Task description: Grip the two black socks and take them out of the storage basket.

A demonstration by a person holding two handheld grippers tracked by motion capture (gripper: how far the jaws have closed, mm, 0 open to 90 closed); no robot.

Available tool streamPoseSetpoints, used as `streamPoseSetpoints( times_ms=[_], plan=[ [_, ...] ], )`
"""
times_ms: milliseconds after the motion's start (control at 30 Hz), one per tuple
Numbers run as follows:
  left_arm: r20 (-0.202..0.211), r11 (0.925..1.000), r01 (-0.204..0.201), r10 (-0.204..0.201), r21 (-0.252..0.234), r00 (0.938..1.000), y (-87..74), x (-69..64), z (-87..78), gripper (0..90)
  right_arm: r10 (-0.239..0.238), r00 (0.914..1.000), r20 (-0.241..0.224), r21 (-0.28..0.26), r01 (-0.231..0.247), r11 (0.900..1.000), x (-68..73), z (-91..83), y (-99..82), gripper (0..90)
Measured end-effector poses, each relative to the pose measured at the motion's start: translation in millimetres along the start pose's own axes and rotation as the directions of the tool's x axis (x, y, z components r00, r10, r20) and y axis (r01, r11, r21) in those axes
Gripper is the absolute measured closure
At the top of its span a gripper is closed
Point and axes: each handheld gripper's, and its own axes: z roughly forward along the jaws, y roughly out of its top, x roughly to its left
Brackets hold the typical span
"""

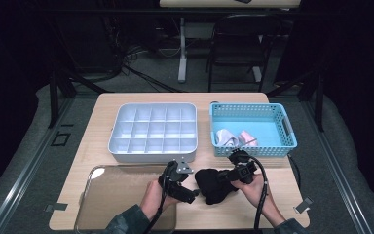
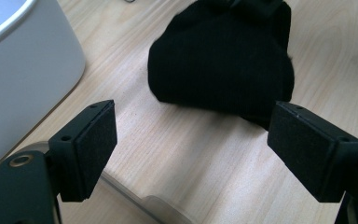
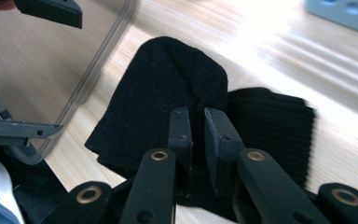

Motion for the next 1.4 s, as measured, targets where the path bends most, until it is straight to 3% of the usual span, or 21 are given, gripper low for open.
streamPoseSetpoints(
  times_ms=[33,100,133,200,233,267,333,433,533,700,733,867,900,933,1033,1267,1400],
  plan=[
    [-0.003,1.0,-0.001,0.001,0.001,1.0,0.1,-0.3,0.2,15.9,-0.003,1.0,0.002,-0.004,0.003,1.0,1.8,4.1,-0.4,81.0],
    [-0.001,1.0,-0.004,0.004,0.008,1.0,0.3,-0.9,1.5,16.0,-0.031,0.9995,0.006,0.046,0.031,0.9985,3.4,10.9,0.8,78.7],
    [0.0,0.9999,-0.004,0.004,0.01,1.0,0.4,-1.4,2.1,16.1,-0.003,0.9999,-0.01,0.028,0.003,0.9996,5.3,19.3,-0.6,75.9],
    [-0.002,0.9998,-0.011,0.011,0.015,0.9999,0.9,-2.0,3.1,16.5,-0.037,0.9993,-0.005,0.061,0.038,0.9974,2.3,18.2,0.8,69.3],
    [-0.002,0.9998,-0.013,0.013,0.014,0.9999,1.2,-2.4,4.0,16.8,-0.026,0.9994,-0.023,0.045,0.027,0.9986,1.9,15.3,0.9,66.1],
    [-0.001,0.9997,-0.016,0.016,0.018,0.9999,1.9,-2.5,4.5,16.9,-0.047,0.9988,-0.016,0.049,0.048,0.9977,0.4,9.2,1.8,64.6],
    [-0.002,0.9997,-0.018,0.018,0.018,0.9998,3.9,-3.3,5.6,17.6,-0.037,0.9993,-0.011,-0.017,0.036,0.9992,-1.1,-2.3,1.1,59.7],
    [-0.001,0.9996,-0.025,0.025,0.014,0.9997,9.6,-5.9,6.7,18.7,-0.035,0.9979,0.055,-0.052,0.038,0.9979,-7.8,-18.4,-1.5,56.2],
    [0.0,0.9992,-0.039,0.039,0.007,0.9992,18.6,-10.8,9.1,20.0,0.016,0.9959,0.089,-0.068,-0.01,0.9976,-18.5,-21.8,-7.6,54.2],
    [0.023,0.9975,-0.061,0.06,0.035,0.9979,30.4,-20.4,21.6,22.6,0.036,0.99,0.136,0.027,-0.04,0.9989,-28.2,-10.9,-13.5,48.4],
    [0.028,0.9965,-0.069,0.068,0.047,0.9973,32.8,-22.7,26.1,23.1,0.053,0.9899,0.131,0.02,-0.056,0.9982,-28.1,-8.7,-13.8,47.8],
    [0.05,0.9939,-0.087,0.083,0.069,0.9953,38.8,-27.5,36.4,26.0,0.04,0.9899,0.136,0.058,-0.048,0.9971,-30.1,0.9,-12.9,44.1],
    [0.051,0.9929,-0.094,0.09,0.074,0.9946,40.2,-28.7,39.4,27.1,0.035,0.9892,0.142,0.088,-0.047,0.995,-29.5,1.4,-11.9,43.8],
    [0.054,0.9915,-0.101,0.097,0.082,0.9939,41.5,-30.0,42.3,28.3,0.061,0.9872,0.147,0.053,-0.069,0.9962,-27.7,4.7,-13.0,43.8],
    [0.046,0.9869,-0.117,0.112,0.112,0.9926,42.7,-33.1,51.4,32.6,0.027,0.9877,0.154,0.093,-0.042,0.9948,-28.5,7.1,-11.9,44.4],
    [0.016,0.9827,-0.123,0.122,0.138,0.9924,39.3,-30.5,56.9,52.5,-0.011,0.9744,0.224,0.141,-0.021,0.9898,-23.2,18.9,-13.2,50.9],
    [0.022,0.9796,-0.132,0.13,0.151,0.9912,35.5,-28.5,61.6,62.6,-0.024,0.9718,0.235,0.153,-0.013,0.9881,-20.9,21.6,-13.1,57.8]
  ],
)
